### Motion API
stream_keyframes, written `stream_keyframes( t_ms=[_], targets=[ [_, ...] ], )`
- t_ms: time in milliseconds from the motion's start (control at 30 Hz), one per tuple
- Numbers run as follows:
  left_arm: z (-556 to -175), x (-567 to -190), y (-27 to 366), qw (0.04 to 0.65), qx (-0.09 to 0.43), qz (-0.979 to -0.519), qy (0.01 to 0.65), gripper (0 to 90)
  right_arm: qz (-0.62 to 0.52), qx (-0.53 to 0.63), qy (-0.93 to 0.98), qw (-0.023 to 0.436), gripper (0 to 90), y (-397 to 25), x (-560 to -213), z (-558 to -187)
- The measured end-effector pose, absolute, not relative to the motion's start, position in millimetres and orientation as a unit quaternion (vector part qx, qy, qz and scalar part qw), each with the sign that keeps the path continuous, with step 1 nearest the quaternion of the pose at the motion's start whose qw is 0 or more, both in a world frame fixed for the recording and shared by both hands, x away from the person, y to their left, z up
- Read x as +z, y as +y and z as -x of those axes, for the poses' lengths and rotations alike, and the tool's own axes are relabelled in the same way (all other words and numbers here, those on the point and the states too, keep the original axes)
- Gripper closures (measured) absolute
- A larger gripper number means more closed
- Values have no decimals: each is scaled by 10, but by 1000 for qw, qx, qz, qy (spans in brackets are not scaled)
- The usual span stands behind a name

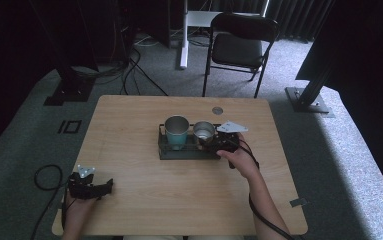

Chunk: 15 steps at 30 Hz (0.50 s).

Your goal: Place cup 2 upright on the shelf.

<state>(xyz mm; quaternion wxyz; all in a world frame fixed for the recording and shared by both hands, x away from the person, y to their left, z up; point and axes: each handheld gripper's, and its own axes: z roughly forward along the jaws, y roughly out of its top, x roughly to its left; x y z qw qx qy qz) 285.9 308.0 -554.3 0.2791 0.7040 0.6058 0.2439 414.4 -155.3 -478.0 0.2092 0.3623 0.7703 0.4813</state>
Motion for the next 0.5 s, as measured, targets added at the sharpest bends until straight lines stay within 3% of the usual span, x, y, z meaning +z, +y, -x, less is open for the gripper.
stream_keyframes(
  t_ms=[500],
  targets=[
    [-2859, -5543, 3080, 279, 244, -704, 606, 12, -366, 506, 751, 215, 117, -1680, -4732, -4028]
  ],
)
